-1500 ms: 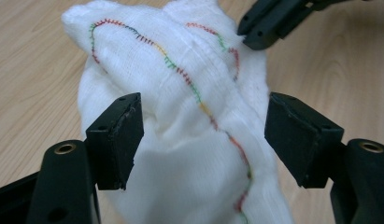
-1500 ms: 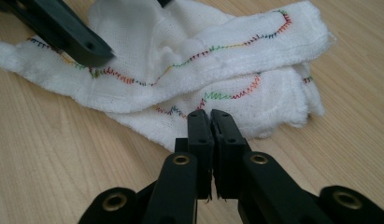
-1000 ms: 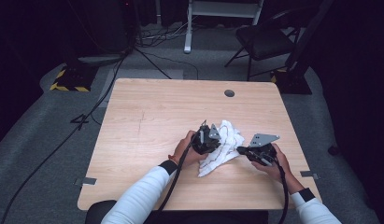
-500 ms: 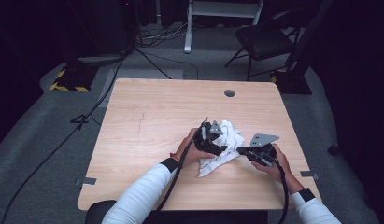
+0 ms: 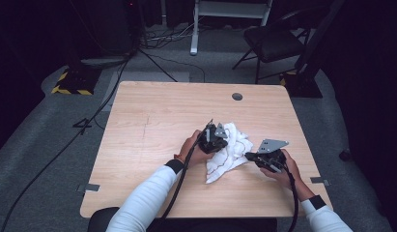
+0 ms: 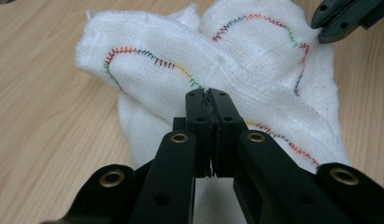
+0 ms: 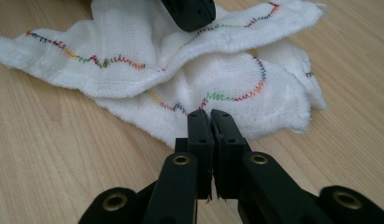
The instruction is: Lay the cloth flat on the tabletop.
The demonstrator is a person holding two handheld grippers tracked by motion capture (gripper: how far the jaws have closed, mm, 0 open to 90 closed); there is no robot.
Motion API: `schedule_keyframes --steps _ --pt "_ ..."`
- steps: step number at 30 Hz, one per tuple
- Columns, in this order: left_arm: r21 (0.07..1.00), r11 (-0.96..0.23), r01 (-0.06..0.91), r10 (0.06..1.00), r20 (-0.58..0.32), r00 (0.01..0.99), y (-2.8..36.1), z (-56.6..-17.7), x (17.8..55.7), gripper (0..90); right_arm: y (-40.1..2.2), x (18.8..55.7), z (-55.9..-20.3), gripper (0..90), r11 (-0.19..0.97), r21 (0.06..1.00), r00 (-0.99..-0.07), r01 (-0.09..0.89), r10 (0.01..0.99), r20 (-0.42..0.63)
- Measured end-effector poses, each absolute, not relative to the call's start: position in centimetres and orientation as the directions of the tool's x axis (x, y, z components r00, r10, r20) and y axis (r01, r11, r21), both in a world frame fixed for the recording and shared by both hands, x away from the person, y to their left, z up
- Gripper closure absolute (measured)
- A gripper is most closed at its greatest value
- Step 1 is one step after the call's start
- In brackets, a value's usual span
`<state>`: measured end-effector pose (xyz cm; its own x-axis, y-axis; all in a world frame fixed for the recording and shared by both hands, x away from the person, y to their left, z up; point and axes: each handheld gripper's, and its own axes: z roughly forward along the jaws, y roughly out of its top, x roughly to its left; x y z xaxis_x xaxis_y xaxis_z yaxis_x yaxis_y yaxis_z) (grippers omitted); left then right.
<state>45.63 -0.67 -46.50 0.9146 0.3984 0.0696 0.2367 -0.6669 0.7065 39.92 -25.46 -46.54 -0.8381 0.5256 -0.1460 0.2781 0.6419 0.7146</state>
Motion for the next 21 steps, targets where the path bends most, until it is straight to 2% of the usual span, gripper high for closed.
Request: schedule_keyframes --steps 9,21 --pt "0.763 -0.596 0.251 0.455 0.063 0.888 3.8 -44.3 45.6 88.3 -26.1 39.9 -46.0 87.4 0.619 0.734 -0.828 0.279 0.542 -0.143" --pt "0.758 -0.587 0.284 0.517 0.081 0.852 9.0 -43.5 44.3 88.3 -27.6 39.1 -45.0 87.5 0.575 0.761 -0.815 0.3 0.569 -0.109"
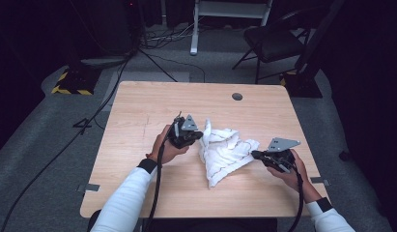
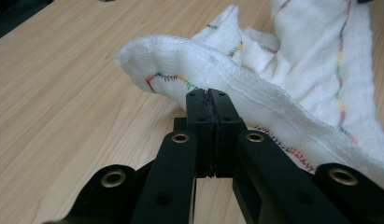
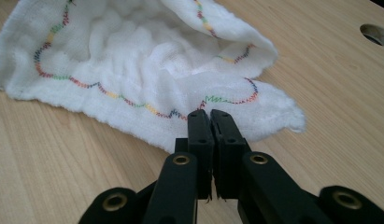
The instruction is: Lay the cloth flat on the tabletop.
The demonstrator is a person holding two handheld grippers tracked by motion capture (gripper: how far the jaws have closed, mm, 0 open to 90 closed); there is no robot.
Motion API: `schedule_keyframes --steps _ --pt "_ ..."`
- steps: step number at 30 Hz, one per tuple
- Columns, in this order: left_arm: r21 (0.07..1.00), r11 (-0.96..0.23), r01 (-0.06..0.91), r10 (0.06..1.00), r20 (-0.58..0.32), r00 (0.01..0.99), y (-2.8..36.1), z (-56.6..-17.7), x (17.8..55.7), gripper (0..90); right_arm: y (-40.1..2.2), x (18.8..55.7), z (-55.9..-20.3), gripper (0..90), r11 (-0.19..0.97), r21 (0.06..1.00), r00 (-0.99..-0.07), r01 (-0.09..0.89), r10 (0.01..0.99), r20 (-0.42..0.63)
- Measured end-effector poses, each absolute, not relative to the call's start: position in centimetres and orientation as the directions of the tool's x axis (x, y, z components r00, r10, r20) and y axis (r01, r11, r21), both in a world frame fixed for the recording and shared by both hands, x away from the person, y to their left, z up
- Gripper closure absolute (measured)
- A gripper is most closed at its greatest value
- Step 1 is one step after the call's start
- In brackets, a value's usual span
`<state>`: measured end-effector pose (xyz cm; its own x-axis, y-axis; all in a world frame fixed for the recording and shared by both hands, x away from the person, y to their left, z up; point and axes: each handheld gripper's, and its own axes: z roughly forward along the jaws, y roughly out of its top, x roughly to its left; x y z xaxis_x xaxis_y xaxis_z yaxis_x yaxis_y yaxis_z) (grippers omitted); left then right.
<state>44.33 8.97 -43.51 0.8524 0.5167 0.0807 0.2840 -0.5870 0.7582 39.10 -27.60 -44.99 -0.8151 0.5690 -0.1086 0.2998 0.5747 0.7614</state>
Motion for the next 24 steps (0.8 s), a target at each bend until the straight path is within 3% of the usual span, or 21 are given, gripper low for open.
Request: schedule_keyframes --steps 17,24 --pt "0.678 -0.643 0.357 0.524 0.05 0.85 14.3 -46.2 40.2 88.5 -29.3 39.0 -45.8 87.4 0.542 0.736 -0.758 0.405 0.649 -0.061" --pt "0.688 -0.629 0.362 0.527 0.034 0.849 15.6 -46.6 38.5 87.7 -29.5 39.6 -46.5 86.1 0.538 0.716 -0.727 0.445 0.684 -0.061"
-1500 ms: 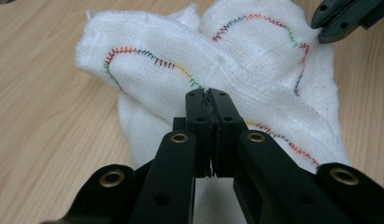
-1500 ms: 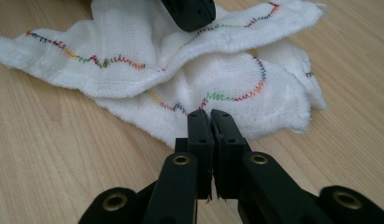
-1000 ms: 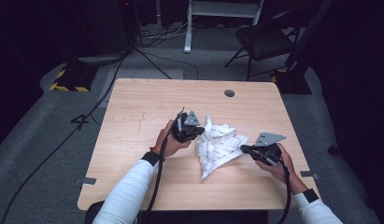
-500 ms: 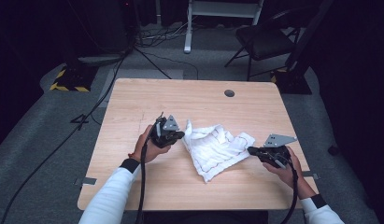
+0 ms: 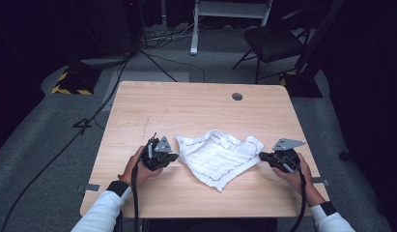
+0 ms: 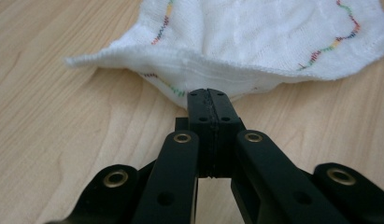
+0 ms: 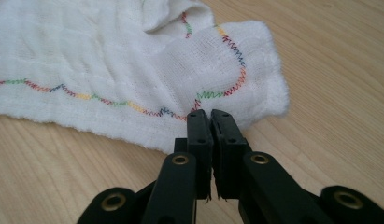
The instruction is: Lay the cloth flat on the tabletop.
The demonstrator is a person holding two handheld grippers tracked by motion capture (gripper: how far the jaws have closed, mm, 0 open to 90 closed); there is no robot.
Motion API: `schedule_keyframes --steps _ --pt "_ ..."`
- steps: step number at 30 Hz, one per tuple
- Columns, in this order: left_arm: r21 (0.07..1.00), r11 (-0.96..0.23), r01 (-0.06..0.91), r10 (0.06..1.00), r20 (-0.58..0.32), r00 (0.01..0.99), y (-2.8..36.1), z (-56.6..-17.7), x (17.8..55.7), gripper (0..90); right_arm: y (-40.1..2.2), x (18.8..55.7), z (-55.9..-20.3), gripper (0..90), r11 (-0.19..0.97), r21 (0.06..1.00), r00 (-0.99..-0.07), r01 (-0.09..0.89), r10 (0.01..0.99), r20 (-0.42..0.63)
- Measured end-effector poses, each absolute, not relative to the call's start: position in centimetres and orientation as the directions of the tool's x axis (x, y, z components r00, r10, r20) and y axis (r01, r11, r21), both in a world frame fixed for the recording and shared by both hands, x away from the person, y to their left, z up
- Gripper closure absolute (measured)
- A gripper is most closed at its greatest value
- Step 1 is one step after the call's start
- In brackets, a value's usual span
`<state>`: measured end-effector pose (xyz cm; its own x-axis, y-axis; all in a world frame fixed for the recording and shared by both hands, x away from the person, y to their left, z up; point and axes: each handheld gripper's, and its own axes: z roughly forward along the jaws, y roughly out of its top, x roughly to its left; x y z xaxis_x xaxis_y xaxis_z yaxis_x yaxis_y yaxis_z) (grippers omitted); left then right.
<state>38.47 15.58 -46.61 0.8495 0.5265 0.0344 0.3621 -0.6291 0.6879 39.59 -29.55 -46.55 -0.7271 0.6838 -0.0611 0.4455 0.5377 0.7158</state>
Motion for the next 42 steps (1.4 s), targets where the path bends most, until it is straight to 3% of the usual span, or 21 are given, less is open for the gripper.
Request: schedule_keyframes --steps 8,15,19,22,28,32,35,42 --pt "0.761 -0.556 0.333 0.553 0.039 0.832 15.9 -45.0 38.2 65.4 -30.2 39.7 -46.3 77.4 0.5 0.744 -0.683 0.443 0.726 -0.081" --pt "0.784 -0.52 0.34 0.572 0.024 0.82 14.2 -43.8 39.7 39.8 -28.7 39.1 -45.8 69.2 0.5 0.772 -0.723 0.391 0.687 -0.079" --pt "0.74 -0.56 0.373 0.578 0.027 0.816 12.0 -44.5 41.8 38.9 -26.3 38.7 -46.2 62.6 0.549 0.762 -0.78 0.343 0.618 -0.094" --pt "0.714 -0.587 0.382 0.579 0.04 0.814 11.6 -45.0 42.6 44.8 -25.6 38.8 -46.6 60.4 0.562 0.753 -0.786 0.342 0.61 -0.098" --pt "0.631 -0.664 0.401 0.545 0.041 0.838 12.0 -46.8 43.3 74.7 -25.5 39.9 -48.5 56.7 0.582 0.707 -0.785 0.402 0.616 -0.062" --pt "0.617 -0.674 0.405 0.538 0.035 0.842 12.6 -47.0 42.9 86.3 -26.7 40.8 -49.0 54.4 0.559 0.693 -0.758 0.456 0.651 -0.027" --pt "0.599 -0.691 0.404 0.524 0.03 0.851 13.3 -47.1 41.9 89.6 -27.5 41.2 -49.1 55.0 0.531 0.693 -0.738 0.487 0.674 0.002" --pt "0.602 -0.682 0.416 0.521 0.001 0.853 14.2 -47.3 40.2 89.9 -28.0 41.5 -48.9 55.7 0.538 0.681 -0.709 0.496 0.704 -0.04"
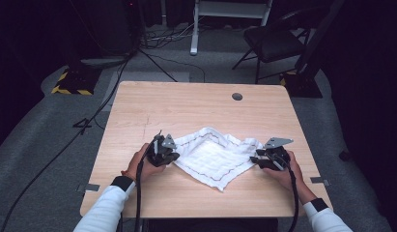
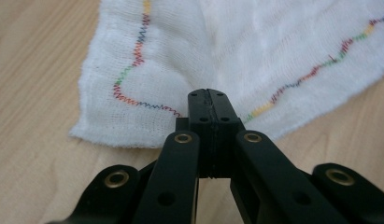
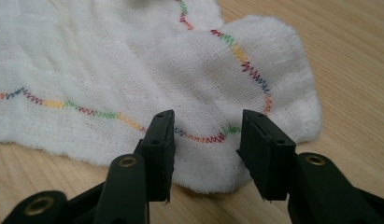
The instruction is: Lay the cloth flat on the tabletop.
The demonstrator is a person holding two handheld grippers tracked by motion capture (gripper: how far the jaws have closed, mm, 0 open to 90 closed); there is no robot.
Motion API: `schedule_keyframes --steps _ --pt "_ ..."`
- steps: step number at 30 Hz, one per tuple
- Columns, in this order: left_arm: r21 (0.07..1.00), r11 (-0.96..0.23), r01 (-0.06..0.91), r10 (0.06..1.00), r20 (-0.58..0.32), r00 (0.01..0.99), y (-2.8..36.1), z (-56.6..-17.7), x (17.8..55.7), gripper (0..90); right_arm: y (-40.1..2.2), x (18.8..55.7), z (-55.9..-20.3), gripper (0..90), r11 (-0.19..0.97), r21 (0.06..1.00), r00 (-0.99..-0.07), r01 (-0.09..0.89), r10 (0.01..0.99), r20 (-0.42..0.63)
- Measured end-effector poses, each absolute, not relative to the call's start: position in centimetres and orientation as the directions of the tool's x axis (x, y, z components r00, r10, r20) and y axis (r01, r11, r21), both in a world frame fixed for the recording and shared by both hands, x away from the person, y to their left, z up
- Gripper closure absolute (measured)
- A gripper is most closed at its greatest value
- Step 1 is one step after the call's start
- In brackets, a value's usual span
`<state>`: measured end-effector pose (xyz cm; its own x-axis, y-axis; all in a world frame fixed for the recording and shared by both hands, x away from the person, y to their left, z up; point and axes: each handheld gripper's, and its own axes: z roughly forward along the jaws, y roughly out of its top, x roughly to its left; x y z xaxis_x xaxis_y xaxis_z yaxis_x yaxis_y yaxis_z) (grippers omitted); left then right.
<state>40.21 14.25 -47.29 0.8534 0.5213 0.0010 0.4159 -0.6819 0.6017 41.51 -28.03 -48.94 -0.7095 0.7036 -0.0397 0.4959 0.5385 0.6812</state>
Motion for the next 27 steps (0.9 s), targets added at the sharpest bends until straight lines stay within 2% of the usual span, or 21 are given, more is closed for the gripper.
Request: schedule_keyframes --steps 3,7,14,17,20,24,26,27 --pt "0.614 -0.676 0.407 0.506 -0.015 0.863 14.5 -47.4 38.8 89.8 -28.3 41.6 -48.9 54.4 0.54 0.677 -0.687 0.5 0.724 -0.07" --pt "0.61 -0.678 0.41 0.49 -0.041 0.871 14.3 -47.8 37.4 89.8 -28.8 42.0 -48.8 53.0 0.515 0.668 -0.65 0.537 0.757 -0.062" --pt "0.617 -0.703 0.354 0.425 -0.035 0.905 13.0 -47.4 35.5 89.4 -29.7 42.4 -48.6 49.7 0.499 0.664 -0.615 0.558 0.785 -0.074" --pt "0.625 -0.704 0.337 0.416 -0.021 0.909 12.6 -47.3 35.3 83.8 -29.9 42.3 -48.4 48.2 0.495 0.673 -0.609 0.55 0.789 -0.082" --pt "0.644 -0.688 0.335 0.435 -0.004 0.901 12.3 -47.0 35.9 76.3 -30.0 41.8 -47.9 47.5 0.47 0.707 -0.628 0.528 0.777 -0.048" --pt "0.668 -0.662 0.339 0.468 0.015 0.883 12.0 -46.5 37.3 61.4 -28.7 40.7 -46.8 48.9 0.502 0.738 -0.689 0.451 0.722 -0.07" --pt "0.694 -0.62 0.367 0.518 0.011 0.855 11.5 -45.9 39.6 51.6 -28.1 40.4 -46.7 49.3 0.532 0.73 -0.697 0.429 0.709 -0.107" --pt "0.694 -0.62 0.367 0.518 0.011 0.855 11.5 -45.9 39.6 48.1 -28.1 40.4 -46.7 49.3 0.532 0.73 -0.697 0.429 0.709 -0.107"
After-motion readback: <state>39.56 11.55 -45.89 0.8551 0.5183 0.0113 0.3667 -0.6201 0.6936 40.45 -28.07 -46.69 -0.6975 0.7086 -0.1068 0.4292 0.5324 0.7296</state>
